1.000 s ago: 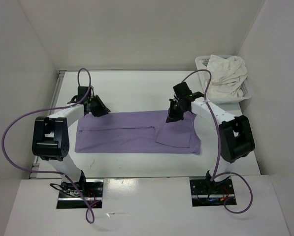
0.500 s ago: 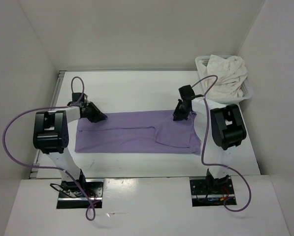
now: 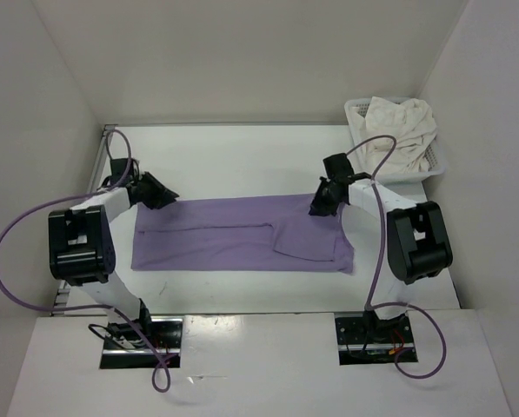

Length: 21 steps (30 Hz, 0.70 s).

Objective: Fold and stack the t-shirts
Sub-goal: Rotate the tshirt 90 degrees

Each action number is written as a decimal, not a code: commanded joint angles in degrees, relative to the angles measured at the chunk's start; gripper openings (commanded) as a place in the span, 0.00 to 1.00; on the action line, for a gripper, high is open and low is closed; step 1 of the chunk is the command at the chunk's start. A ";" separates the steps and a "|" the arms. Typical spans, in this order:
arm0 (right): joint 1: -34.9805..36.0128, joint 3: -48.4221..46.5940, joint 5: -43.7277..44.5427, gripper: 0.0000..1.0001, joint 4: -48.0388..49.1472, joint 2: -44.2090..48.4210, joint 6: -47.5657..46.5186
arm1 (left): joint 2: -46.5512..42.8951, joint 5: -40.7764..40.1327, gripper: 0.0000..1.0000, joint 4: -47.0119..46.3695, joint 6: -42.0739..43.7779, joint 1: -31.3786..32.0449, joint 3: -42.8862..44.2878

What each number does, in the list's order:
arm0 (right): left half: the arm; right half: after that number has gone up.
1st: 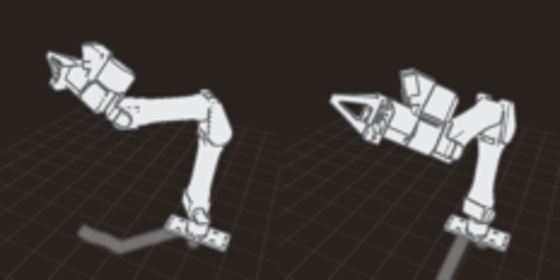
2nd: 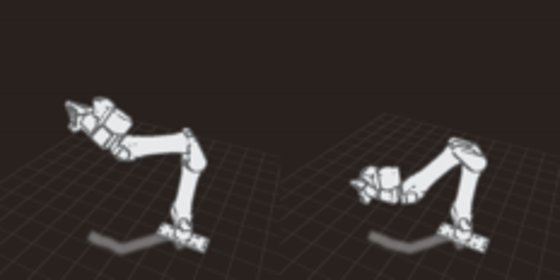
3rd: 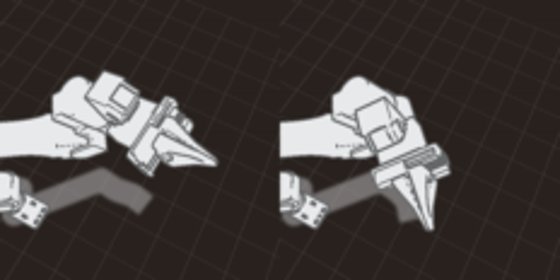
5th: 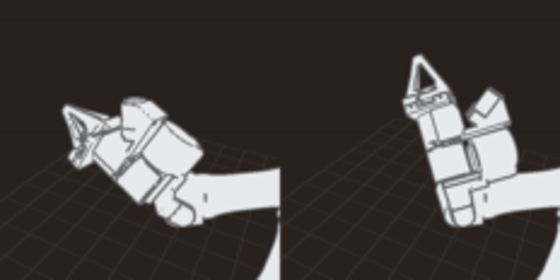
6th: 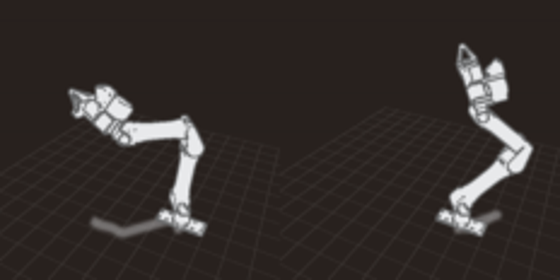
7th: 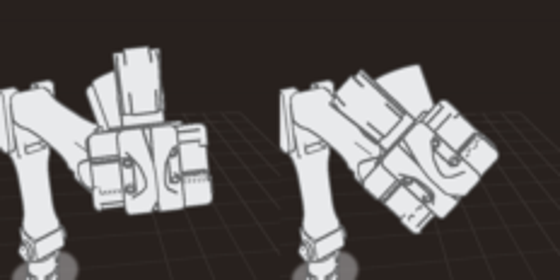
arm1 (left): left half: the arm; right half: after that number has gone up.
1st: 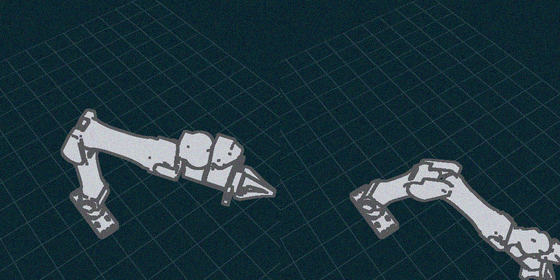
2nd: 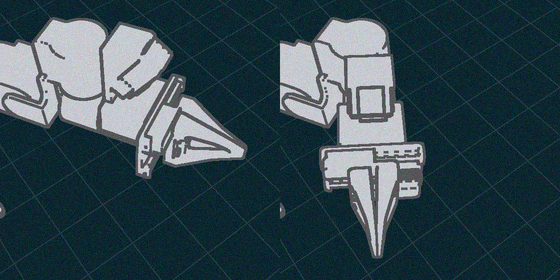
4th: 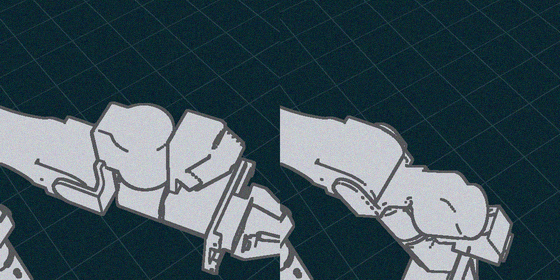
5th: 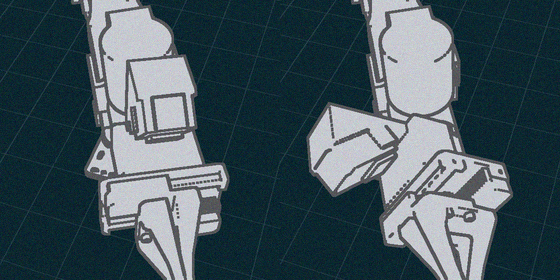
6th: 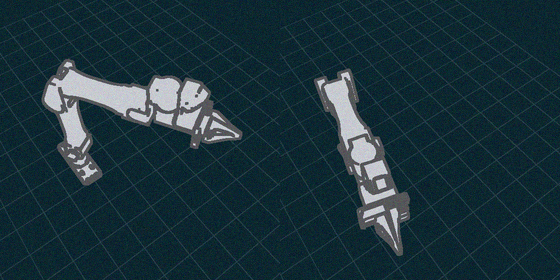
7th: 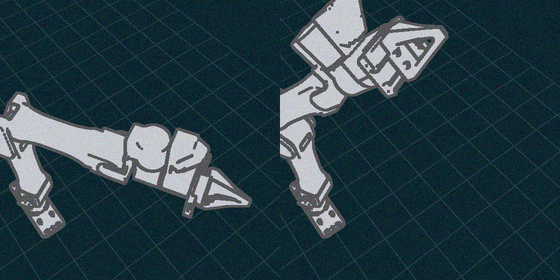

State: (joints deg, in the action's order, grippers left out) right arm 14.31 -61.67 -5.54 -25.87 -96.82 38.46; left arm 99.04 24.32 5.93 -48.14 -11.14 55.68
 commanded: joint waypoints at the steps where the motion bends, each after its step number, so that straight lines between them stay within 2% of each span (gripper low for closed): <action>1: -0.33 1.99 -2.71 0.09 -1.73 -2.92 -0.66 | -4.21 -1.90 0.29 -0.31 2.86 5.23 3.65; 4: 0.89 0.95 -4.56 0.09 -0.51 -6.70 -0.66 | -4.21 -1.90 0.29 0.21 5.24 9.45 5.84; 6: 0.90 -0.64 -4.57 0.08 -0.50 -8.73 -0.05 | -3.69 -0.16 0.25 0.22 6.56 11.74 7.50; 9: 0.90 -5.64 -5.18 0.08 0.12 -14.44 -0.05 | -3.68 -0.15 0.24 1.88 10.34 16.84 9.70; 12: 0.90 -16.69 -5.71 0.05 -0.93 -23.66 -0.66 | -4.82 1.34 0.21 3.03 10.87 19.92 10.41; 16: 1.43 -45.58 -7.64 0.03 -2.08 -38.41 -1.19 | -6.93 2.75 0.21 5.92 12.02 22.38 9.89; 17: 1.43 -52.52 -8.60 0.03 -5.13 -42.19 -0.67 | -6.94 2.06 0.21 7.93 12.02 23.17 9.36; 18: 2.04 -69.21 -8.61 0.03 -7.85 -50.67 -0.66 | -7.81 2.05 0.21 9.00 12.63 23.18 9.36; 20: 2.74 -88.35 -10.18 0.03 -13.39 -59.58 -0.66 | -9.48 0.56 0.21 11.89 12.63 23.70 8.74; 21: 3.35 -110.03 -10.80 0.05 -18.90 -69.11 -0.14 | -10.35 0.56 0.21 12.69 13.24 23.70 8.13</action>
State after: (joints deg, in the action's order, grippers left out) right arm 15.79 -138.37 -15.44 -33.34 -153.34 38.30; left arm 93.14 25.26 14.00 -37.43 12.25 64.36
